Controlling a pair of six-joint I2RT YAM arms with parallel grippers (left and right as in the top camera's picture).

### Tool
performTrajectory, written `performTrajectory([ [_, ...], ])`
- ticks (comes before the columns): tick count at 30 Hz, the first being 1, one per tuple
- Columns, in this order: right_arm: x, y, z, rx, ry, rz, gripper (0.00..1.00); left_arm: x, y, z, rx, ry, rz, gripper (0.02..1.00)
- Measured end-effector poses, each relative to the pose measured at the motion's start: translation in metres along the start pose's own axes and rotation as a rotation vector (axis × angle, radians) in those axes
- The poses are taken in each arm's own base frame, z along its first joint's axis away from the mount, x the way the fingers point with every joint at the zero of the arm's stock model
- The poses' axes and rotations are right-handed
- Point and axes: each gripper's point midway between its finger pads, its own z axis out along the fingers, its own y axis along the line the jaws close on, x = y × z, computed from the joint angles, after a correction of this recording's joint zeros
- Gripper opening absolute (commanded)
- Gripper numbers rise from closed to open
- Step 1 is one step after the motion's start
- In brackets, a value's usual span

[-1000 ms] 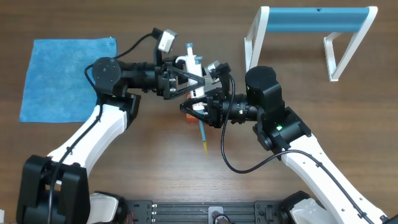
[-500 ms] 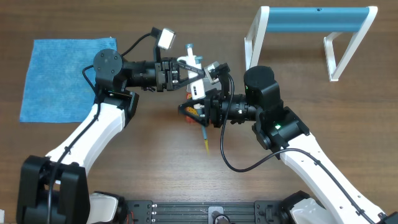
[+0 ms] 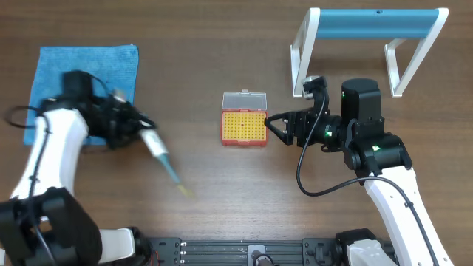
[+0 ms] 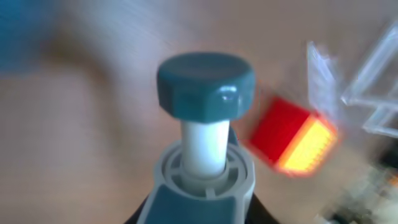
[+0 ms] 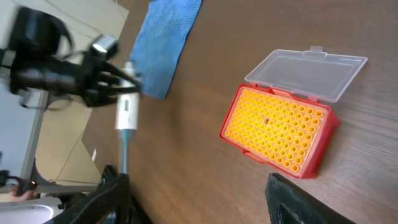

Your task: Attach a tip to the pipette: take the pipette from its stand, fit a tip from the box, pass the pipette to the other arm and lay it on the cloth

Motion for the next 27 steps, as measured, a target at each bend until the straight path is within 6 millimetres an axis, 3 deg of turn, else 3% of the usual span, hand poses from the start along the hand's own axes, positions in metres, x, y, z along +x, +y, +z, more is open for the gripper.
performTrajectory([
  [3,-0.001,-0.002,0.000,0.013,-0.006,0.009,0.717,-0.056,0.030,-0.079,-0.292,-0.106,0.115,0.025],
  [5,-0.001,-0.003,0.000,0.017,-0.007,0.036,0.713,-0.122,0.034,-0.123,-0.486,-0.206,0.243,0.027],
  [6,-0.001,-0.004,0.001,0.032,-0.007,0.056,0.713,-0.145,0.034,-0.131,-0.533,-0.232,0.285,0.025],
  [7,0.000,-0.004,0.002,0.043,-0.008,0.065,0.713,-0.195,0.030,-0.142,-0.597,-0.301,0.358,0.025],
  [8,0.002,-0.006,0.006,0.075,-0.006,0.084,0.713,-0.227,0.035,-0.137,-0.643,-0.307,0.410,0.027],
  [9,0.001,-0.006,0.008,0.090,-0.010,0.086,0.713,-0.244,0.039,-0.129,-0.659,-0.305,0.433,0.025],
  [10,0.001,-0.005,0.012,0.109,-0.015,0.096,0.713,-0.264,0.048,-0.112,-0.676,-0.292,0.449,0.025],
  [11,0.000,-0.002,0.016,0.118,-0.026,0.102,0.713,-0.277,0.065,-0.083,-0.690,-0.238,0.461,0.025],
  [15,-0.009,0.008,0.024,0.124,-0.076,0.127,0.713,-0.275,0.119,0.015,-0.689,0.010,0.479,0.025],
  [21,-0.013,0.006,0.023,0.136,-0.099,0.162,0.715,-0.278,0.099,0.030,-0.691,0.016,0.570,0.025],
  [24,-0.011,0.002,0.027,0.143,-0.087,0.183,0.713,-0.278,0.099,0.030,-0.691,0.017,0.570,0.025],
  [25,-0.010,-0.002,0.031,0.151,-0.075,0.197,0.715,-0.278,0.100,0.030,-0.691,0.016,0.569,0.071],
  [27,-0.007,-0.008,0.036,0.160,-0.059,0.213,0.715,-0.278,0.100,0.030,-0.691,0.016,0.569,0.974],
])
